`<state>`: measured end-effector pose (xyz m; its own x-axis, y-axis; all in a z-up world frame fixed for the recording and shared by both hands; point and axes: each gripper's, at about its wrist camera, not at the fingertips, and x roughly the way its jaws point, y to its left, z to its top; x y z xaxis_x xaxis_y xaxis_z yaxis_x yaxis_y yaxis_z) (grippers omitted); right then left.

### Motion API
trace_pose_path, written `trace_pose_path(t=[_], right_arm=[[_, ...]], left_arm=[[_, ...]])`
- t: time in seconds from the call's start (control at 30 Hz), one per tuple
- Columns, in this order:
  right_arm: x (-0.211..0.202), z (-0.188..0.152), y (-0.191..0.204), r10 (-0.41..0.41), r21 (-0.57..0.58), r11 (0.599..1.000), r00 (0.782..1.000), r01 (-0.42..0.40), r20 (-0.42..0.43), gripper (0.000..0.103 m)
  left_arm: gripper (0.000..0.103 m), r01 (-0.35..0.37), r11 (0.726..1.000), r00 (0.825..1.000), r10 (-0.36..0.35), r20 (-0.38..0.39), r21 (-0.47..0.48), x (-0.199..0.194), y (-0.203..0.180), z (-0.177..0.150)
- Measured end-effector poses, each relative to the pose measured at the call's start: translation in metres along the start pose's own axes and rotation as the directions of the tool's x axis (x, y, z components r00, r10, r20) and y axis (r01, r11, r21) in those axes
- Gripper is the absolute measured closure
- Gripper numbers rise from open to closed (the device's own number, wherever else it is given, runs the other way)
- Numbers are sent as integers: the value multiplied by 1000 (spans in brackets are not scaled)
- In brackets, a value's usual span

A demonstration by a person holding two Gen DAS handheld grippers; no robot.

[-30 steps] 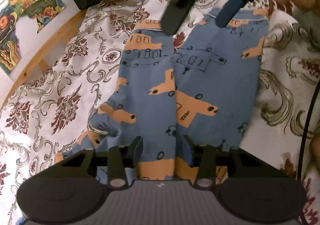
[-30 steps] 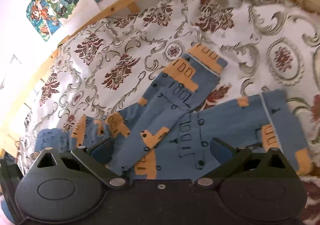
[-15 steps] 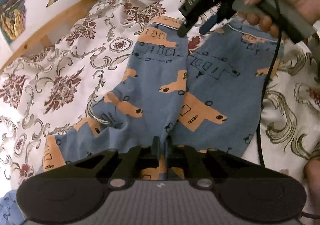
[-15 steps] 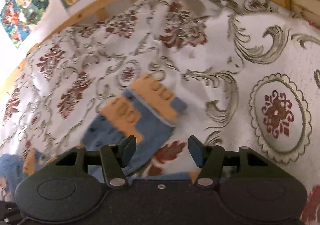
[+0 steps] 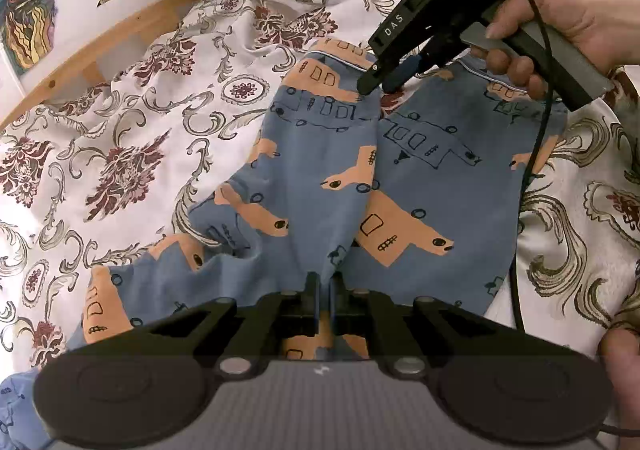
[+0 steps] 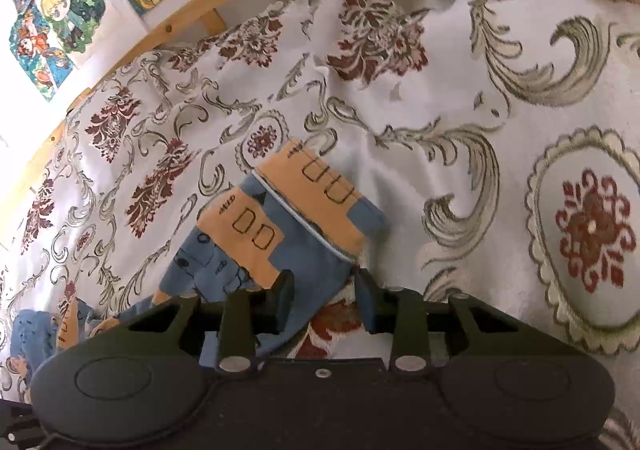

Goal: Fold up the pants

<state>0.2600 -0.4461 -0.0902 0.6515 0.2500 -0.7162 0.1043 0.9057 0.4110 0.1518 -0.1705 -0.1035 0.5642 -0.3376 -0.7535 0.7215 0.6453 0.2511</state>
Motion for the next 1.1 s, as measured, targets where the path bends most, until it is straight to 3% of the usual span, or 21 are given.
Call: trace_pose_path(t=[0.23, 0.27, 0.3, 0.33, 0.53, 0.8, 1.1], right_arm=[[8, -5, 9, -5, -17, 1000, 1000, 4, -30, 67], [9, -6, 10, -12, -17, 1000, 1000, 12, -27, 78], [10, -6, 10, -21, -12, 1000, 999, 21, -27, 102], [11, -7, 7, -23, 6, 1000, 999, 23, -28, 103], [2, -10, 9, -19, 50, 999, 999, 18, 36, 103], [-41, -10, 24, 0, 55, 998, 987, -9, 163, 103], [-95, -28, 24, -51, 127, 992, 969, 20, 242, 103]], left_arm=[[98, 0, 1000, 1000, 0, -2, -4, 1, 0, 1], [98, 0, 1000, 1000, 0, -2, -4, 1, 0, 0], [98, 0, 1000, 1000, 0, -2, -5, 1, 0, 1], [98, 0, 1000, 1000, 0, -2, -4, 1, 0, 0], [99, 0, 1000, 1000, 0, 15, -28, -4, 5, 2], [99, 2, 998, 998, 3, 60, -71, -24, 17, 8], [99, 23, 1000, 995, -21, 101, -18, -41, 6, 11]])
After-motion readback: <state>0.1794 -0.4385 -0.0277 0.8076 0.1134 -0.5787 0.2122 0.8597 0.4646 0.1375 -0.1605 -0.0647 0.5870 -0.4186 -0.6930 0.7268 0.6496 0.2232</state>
